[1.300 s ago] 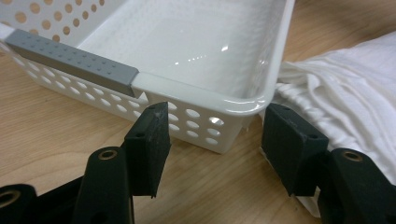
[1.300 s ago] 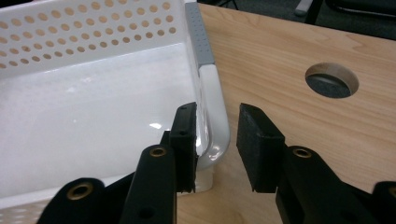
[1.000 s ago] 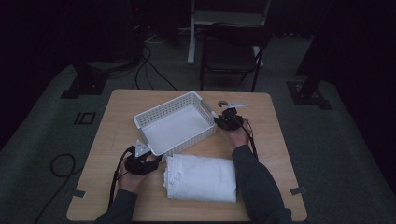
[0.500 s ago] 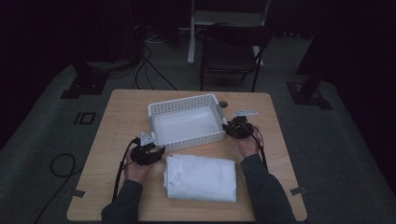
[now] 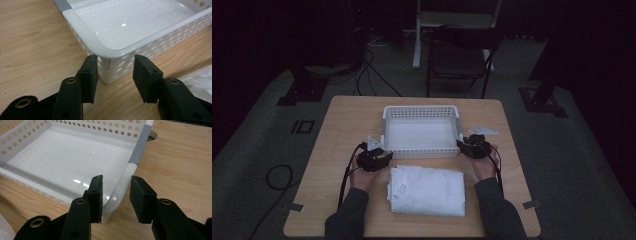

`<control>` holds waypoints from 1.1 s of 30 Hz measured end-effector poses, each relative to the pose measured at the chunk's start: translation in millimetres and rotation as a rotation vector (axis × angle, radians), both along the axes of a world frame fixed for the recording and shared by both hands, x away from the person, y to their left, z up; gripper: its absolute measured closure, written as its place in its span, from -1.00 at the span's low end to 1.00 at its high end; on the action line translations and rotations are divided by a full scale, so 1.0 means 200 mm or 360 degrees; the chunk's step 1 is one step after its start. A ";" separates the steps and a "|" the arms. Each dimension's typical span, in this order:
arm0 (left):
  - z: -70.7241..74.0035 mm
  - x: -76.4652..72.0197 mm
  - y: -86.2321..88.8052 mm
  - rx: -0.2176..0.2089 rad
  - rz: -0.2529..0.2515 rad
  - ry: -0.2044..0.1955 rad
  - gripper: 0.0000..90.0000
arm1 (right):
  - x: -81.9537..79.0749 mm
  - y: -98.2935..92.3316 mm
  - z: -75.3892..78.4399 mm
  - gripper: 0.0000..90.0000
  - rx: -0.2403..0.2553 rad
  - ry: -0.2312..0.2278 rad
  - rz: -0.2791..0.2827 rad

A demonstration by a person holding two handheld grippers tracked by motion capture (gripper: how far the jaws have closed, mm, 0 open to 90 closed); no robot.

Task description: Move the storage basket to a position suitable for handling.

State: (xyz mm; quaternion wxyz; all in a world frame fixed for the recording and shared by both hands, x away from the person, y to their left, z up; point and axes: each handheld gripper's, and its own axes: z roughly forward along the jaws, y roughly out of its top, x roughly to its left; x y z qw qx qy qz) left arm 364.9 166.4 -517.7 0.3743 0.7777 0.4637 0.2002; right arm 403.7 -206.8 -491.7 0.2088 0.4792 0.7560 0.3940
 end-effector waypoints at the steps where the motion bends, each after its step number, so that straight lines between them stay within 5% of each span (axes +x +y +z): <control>1: 0.00 0.00 0.00 0.0000 -0.0008 0.0005 0.26 | 0.00 0.00 0.00 0.41 0.0003 -0.0001 -0.0003; 21: -0.01 0.00 -0.04 -0.0030 -0.0043 -0.0004 0.21 | -0.07 -0.04 0.00 0.43 -0.0003 -0.0010 -0.0037; 29: 0.01 -0.04 0.04 -0.0023 0.0033 -0.0012 0.03 | -0.12 -0.08 0.06 0.19 0.0026 -0.0121 -0.0064; 33: 0.03 -0.08 0.08 -0.0026 0.0067 -0.0011 0.00 | -0.15 -0.13 0.07 0.14 0.0018 -0.0112 -0.0043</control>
